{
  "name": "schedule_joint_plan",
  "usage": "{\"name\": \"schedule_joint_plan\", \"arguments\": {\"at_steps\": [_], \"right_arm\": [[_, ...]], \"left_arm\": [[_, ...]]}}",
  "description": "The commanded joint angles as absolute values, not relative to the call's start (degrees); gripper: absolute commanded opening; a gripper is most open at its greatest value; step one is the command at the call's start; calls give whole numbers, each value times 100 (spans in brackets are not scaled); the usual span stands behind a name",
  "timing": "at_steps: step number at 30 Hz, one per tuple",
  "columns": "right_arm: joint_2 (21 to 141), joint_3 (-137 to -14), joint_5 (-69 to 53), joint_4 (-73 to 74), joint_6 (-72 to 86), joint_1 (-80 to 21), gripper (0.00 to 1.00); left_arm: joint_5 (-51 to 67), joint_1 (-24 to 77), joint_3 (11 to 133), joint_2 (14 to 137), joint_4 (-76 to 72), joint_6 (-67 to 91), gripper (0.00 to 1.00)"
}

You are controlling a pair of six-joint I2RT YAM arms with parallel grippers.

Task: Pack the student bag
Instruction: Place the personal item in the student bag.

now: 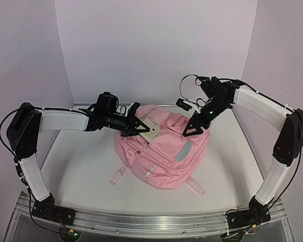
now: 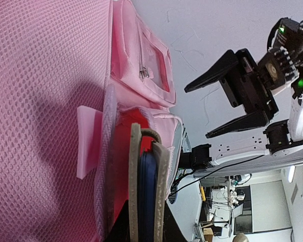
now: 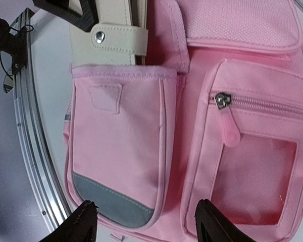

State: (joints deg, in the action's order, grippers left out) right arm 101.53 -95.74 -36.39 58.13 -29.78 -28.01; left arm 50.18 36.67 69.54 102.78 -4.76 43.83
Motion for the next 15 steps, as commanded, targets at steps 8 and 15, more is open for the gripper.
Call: {"name": "schedule_joint_plan", "arguments": {"at_steps": [8,15], "right_arm": [[10781,-10573,-3987,5794,-2958,-2997,62],[11144,-10988,-3611,5840,-3544,-3426,53]], "left_arm": [[4087,3786,8030,10920,1923,3641,0],[4328,3811,8300,11398,2066,3555,0]]}}
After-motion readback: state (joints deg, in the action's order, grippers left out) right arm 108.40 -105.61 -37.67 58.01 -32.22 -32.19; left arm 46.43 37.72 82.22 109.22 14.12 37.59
